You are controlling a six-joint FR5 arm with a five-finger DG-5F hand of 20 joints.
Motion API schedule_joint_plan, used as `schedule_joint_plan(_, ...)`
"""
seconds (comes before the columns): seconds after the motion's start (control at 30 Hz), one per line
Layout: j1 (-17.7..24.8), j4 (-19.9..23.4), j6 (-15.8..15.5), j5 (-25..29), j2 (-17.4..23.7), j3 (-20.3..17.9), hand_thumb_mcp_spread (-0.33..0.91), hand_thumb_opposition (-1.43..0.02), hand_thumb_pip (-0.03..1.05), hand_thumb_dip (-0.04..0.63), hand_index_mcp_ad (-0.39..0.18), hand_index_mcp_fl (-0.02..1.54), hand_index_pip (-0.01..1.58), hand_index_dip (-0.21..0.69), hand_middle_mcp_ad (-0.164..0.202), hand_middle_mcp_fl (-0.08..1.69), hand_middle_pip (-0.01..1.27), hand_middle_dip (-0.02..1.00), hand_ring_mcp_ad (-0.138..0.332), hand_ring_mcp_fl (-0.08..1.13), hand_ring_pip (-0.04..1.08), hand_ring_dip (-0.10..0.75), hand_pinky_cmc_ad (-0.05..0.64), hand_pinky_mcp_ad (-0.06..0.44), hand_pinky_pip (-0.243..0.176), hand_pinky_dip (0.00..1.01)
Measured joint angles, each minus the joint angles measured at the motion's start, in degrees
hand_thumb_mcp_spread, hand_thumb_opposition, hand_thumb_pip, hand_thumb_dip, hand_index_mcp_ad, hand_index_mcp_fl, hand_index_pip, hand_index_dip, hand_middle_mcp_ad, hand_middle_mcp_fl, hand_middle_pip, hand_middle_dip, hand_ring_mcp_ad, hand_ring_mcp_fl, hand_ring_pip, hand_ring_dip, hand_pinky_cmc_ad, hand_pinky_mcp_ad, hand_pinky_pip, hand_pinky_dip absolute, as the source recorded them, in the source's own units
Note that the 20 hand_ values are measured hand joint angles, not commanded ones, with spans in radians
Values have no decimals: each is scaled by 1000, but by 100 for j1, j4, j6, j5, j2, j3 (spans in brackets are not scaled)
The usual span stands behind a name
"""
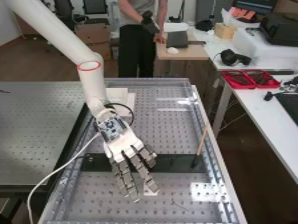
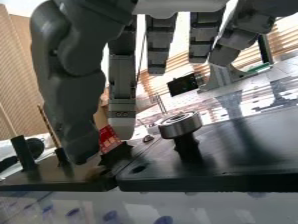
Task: Grab the pcb board and place it in the clear container
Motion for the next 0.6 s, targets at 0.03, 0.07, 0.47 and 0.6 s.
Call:
schedule_joint_plan(0.03,-1,10,-10,0,5,-4,607,-834,349,222,-140,545,1292,206,16,124,134,150,180,47,94,42,312,138,-51,188)
schedule_joint_plan(0.07,-2,25,-23,-1,11,-11,613,-841,349,218,-140,548,1292,206,16,124,134,150,180,47,94,42,312,138,-51,188)
schedule_joint_plan(0.47,-12,113,-77,-33,69,-58,613,-859,347,218,-140,560,1292,209,16,138,134,150,178,45,93,42,312,138,-45,192)
schedule_joint_plan(0.6,-17,192,-135,-50,92,-77,613,-860,347,222,-140,559,1292,209,16,138,134,150,178,45,93,42,312,138,-45,192)
